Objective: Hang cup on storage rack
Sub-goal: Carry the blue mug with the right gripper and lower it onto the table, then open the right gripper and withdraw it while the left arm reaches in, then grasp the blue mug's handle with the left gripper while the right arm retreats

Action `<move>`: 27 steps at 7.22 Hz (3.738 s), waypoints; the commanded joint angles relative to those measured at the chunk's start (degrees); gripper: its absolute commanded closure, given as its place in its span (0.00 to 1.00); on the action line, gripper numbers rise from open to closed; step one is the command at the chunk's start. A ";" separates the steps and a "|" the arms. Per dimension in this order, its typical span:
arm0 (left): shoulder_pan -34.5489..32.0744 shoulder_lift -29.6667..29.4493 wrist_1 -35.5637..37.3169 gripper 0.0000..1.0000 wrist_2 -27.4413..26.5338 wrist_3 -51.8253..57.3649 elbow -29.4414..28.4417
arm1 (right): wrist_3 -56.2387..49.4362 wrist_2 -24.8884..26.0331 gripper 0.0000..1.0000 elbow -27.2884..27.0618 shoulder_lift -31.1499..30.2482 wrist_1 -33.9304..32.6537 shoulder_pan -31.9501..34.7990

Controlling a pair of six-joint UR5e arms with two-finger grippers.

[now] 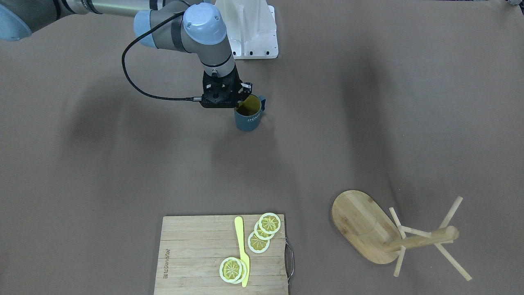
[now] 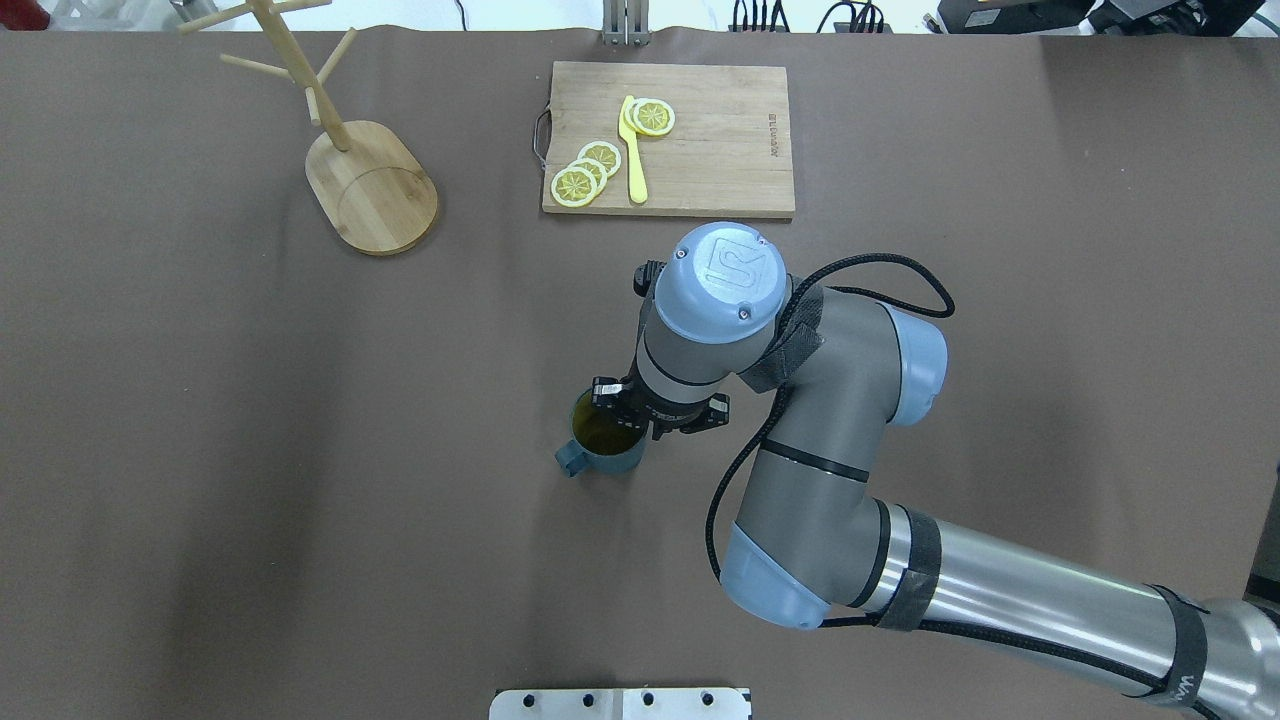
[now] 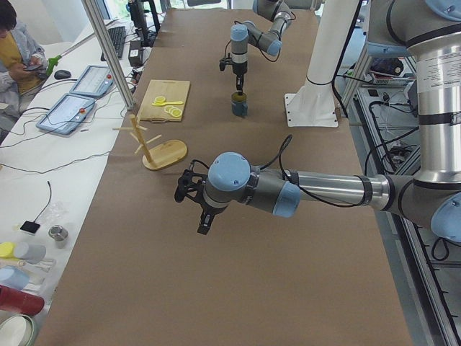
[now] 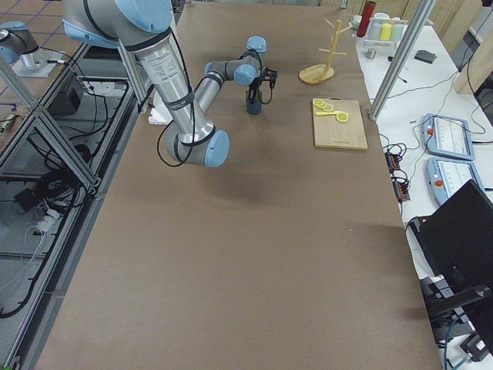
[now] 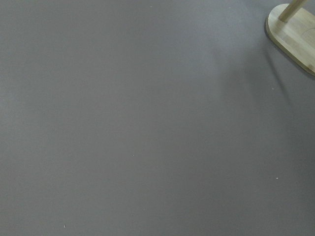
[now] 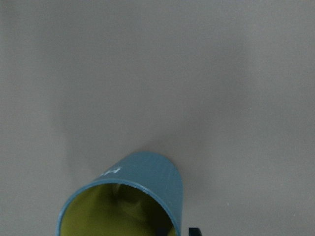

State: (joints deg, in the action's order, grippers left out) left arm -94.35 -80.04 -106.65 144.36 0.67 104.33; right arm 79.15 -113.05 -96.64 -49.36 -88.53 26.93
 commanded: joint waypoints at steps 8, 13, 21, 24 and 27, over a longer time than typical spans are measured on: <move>23.75 -16.87 -33.71 0.03 -3.10 -29.57 -0.27 | -19.00 -9.29 0.00 -12.69 -18.66 -0.51 18.40; 45.44 -19.28 -53.65 0.04 -24.88 -40.58 -1.58 | -31.07 -9.11 0.00 -8.66 -21.48 -0.07 23.95; 79.49 -25.42 -56.30 0.05 -64.46 -37.85 -6.94 | -64.28 -19.40 0.00 1.37 -28.07 -0.42 44.25; 80.46 -29.46 -56.56 0.05 -66.57 -35.31 -12.29 | -64.39 -20.01 0.00 1.11 -29.91 0.11 44.26; 80.72 -30.53 -56.74 0.19 -66.57 -35.21 -13.54 | -64.39 -20.19 0.00 0.75 -29.83 0.11 44.26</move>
State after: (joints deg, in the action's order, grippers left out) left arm -13.73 -110.35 -163.36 77.80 -34.59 91.11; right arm 14.78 -133.18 -95.81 -79.10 -88.43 71.19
